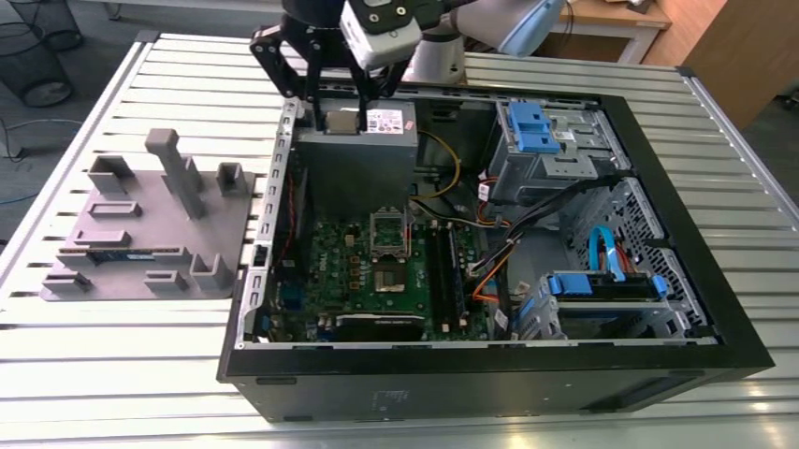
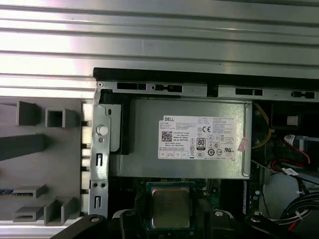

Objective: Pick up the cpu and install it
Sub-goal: 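Pick up the cpu and move it towards the insertion slot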

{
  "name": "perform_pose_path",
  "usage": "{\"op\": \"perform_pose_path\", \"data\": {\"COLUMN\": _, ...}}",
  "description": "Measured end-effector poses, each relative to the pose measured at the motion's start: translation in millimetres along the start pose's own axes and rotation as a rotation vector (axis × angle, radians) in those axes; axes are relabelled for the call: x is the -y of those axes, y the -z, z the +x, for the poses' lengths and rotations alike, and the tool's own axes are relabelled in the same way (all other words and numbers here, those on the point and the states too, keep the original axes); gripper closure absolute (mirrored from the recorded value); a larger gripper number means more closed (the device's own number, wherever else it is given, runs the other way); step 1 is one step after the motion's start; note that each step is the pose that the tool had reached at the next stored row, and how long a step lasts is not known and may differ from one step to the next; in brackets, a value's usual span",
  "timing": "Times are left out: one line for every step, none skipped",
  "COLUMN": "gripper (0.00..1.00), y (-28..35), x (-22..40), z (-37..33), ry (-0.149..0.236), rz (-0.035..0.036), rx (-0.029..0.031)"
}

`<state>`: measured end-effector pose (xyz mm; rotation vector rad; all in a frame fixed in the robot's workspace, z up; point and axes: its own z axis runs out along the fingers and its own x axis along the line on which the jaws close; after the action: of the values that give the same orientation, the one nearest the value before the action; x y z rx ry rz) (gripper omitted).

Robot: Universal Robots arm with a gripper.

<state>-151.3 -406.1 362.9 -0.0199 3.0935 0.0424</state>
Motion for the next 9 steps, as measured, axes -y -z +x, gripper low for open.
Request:
{"op": "perform_pose_path", "data": {"gripper": 0.53, "y": -0.1, "x": 0.0, "z": -2.1, "ry": 0.0, "rz": 0.0, "rx": 0.0}}
{"op": "perform_pose_path", "data": {"gripper": 0.53, "y": -0.2, "x": 0.1, "z": -4.3, "ry": 0.0, "rz": 0.0001, "rx": 0.0}}
{"op": "perform_pose_path", "data": {"gripper": 0.53, "y": -0.3, "x": 0.1, "z": -6.3, "ry": 0.0, "rz": 0.0001, "rx": -0.0001}}
{"op": "perform_pose_path", "data": {"gripper": 0.53, "y": -0.3, "x": 0.1, "z": -8.0, "ry": 0.0, "rz": 0.0001, "rx": -0.0001}}
{"op": "perform_pose_path", "data": {"gripper": 0.53, "y": -0.4, "x": 0.2, "z": -9.8, "ry": 0.0, "rz": 0.0001, "rx": -0.0001}}
{"op": "perform_pose_path", "data": {"gripper": 0.53, "y": -0.5, "x": 0.2, "z": -11.6, "ry": 0.0, "rz": 0.0001, "rx": -0.0001}}
{"op": "perform_pose_path", "data": {"gripper": 0.53, "y": -0.6, "x": 0.2, "z": -13.6, "ry": 0.0, "rz": 0.0001, "rx": -0.0001}}
{"op": "perform_pose_path", "data": {"gripper": 0.53, "y": -0.7, "x": 0.2, "z": -15.5, "ry": 0.0, "rz": 0.0001, "rx": -0.0001}}
{"op": "perform_pose_path", "data": {"gripper": 0.53, "y": -0.8, "x": 0.2, "z": -17.4, "ry": 0.0, "rz": 0.0001, "rx": -0.0001}}
